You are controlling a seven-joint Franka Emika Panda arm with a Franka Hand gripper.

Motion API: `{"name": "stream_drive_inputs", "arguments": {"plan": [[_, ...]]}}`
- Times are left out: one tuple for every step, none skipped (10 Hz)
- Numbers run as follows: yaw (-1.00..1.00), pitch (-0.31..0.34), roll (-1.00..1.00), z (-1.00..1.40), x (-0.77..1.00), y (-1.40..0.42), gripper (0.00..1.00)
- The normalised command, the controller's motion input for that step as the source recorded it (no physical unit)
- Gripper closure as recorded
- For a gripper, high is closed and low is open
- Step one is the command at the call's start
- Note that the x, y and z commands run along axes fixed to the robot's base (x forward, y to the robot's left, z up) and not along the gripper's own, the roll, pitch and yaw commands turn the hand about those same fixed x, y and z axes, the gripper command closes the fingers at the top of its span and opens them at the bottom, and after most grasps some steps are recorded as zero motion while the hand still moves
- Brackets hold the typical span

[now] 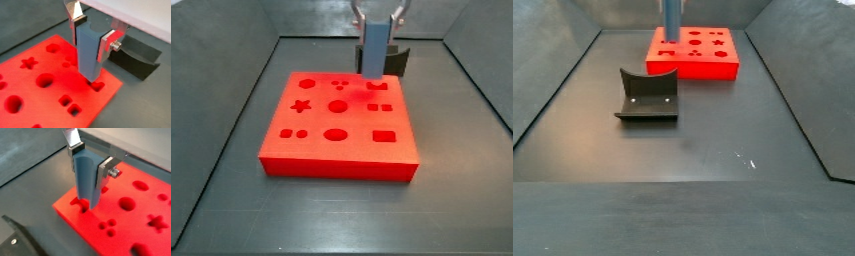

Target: Insert the arch object.

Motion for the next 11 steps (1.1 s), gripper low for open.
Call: {"name": "stream_drive_inputs", "arguments": {"plan": [[-0.01, 0.000, 0.03, -0.21, 0.16, 0.00, 1.00], [0.00, -0.033, 0.00, -0.18, 0.00, -0.01, 1.00], [0.02, -0.029, 0.00, -0.06, 0.00, -0.05, 1.00], [0.00, -0.026, 0.01, -0.16, 0.09, 0.00, 1.00], [0.00, -0.020, 0.01, -0.18, 0.00, 0.00, 1.00], [-0.02, 0.000, 0.00, -0.11, -0.03, 0.00, 1.00], [0.00, -0.003, 0.02, -0.09, 0.00, 0.00, 1.00], [0.00, -0.007, 0.02, -0.11, 0.00, 0.00, 1.00], [0.00, 0.000, 0.01, -0.10, 0.04, 0.00, 1.00], [0.00, 0.000, 0.03, -0.10, 0.15, 0.05, 1.00], [0.06, 0.000, 0.04, -0.11, 0.22, 0.07, 1.00]]}}
